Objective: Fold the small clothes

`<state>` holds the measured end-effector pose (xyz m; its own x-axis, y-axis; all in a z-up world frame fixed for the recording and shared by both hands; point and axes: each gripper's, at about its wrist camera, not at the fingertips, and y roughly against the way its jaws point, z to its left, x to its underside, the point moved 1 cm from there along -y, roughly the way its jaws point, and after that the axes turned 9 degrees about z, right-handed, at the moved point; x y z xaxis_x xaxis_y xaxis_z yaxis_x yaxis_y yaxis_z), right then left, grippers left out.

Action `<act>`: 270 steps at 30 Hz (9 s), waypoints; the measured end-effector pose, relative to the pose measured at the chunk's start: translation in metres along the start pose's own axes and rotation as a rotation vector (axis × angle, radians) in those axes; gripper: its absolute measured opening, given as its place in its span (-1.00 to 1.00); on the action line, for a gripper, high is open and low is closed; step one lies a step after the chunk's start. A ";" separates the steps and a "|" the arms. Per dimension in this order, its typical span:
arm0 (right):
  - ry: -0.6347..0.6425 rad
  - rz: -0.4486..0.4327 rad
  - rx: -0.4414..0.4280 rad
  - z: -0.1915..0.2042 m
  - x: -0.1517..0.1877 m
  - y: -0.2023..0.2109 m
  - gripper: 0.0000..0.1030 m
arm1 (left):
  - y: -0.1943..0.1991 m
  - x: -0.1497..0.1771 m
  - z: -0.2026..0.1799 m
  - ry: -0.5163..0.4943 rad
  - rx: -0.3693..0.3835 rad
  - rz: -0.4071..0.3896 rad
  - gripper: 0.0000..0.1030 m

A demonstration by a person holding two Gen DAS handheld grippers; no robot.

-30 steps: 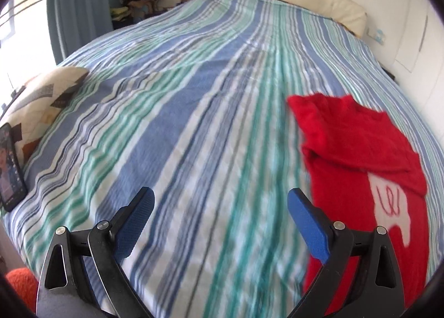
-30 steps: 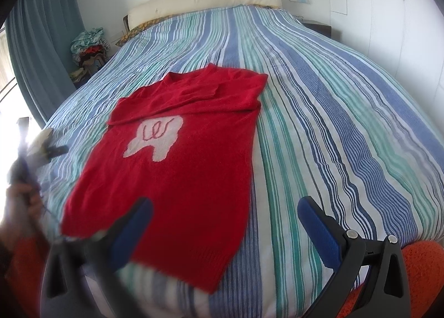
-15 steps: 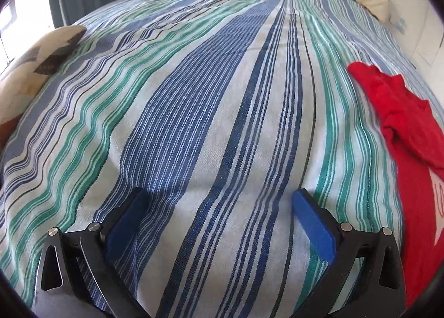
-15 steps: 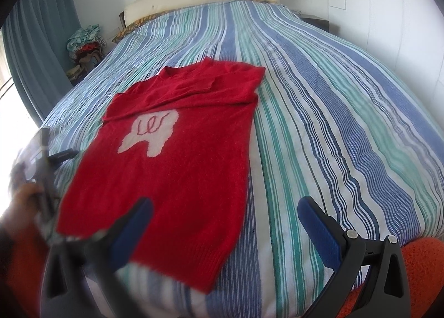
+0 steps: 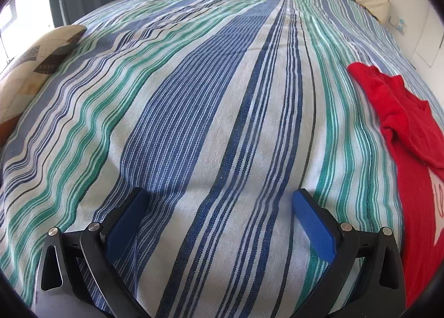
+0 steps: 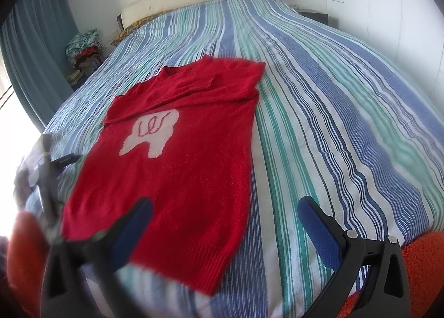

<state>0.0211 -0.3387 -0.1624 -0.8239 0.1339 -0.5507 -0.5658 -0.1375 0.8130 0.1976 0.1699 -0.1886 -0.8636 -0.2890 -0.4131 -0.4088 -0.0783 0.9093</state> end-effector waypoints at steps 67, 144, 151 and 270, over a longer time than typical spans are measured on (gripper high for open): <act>-0.079 0.035 -0.064 -0.014 0.000 -0.009 0.99 | 0.000 0.000 0.000 0.000 -0.001 -0.001 0.99; -0.105 0.060 -0.080 -0.013 0.005 -0.016 0.99 | 0.000 0.000 0.000 0.000 -0.001 -0.001 0.99; -0.111 0.068 -0.081 -0.012 0.006 -0.018 0.99 | 0.000 0.000 0.000 0.000 -0.001 -0.001 0.99; -0.166 0.078 -0.084 -0.020 0.009 -0.020 0.99 | 0.000 0.000 0.000 -0.001 -0.003 -0.003 0.99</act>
<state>0.0242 -0.3540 -0.1870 -0.8527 0.2784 -0.4421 -0.5067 -0.2342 0.8297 0.1974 0.1697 -0.1888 -0.8629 -0.2878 -0.4154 -0.4101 -0.0816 0.9084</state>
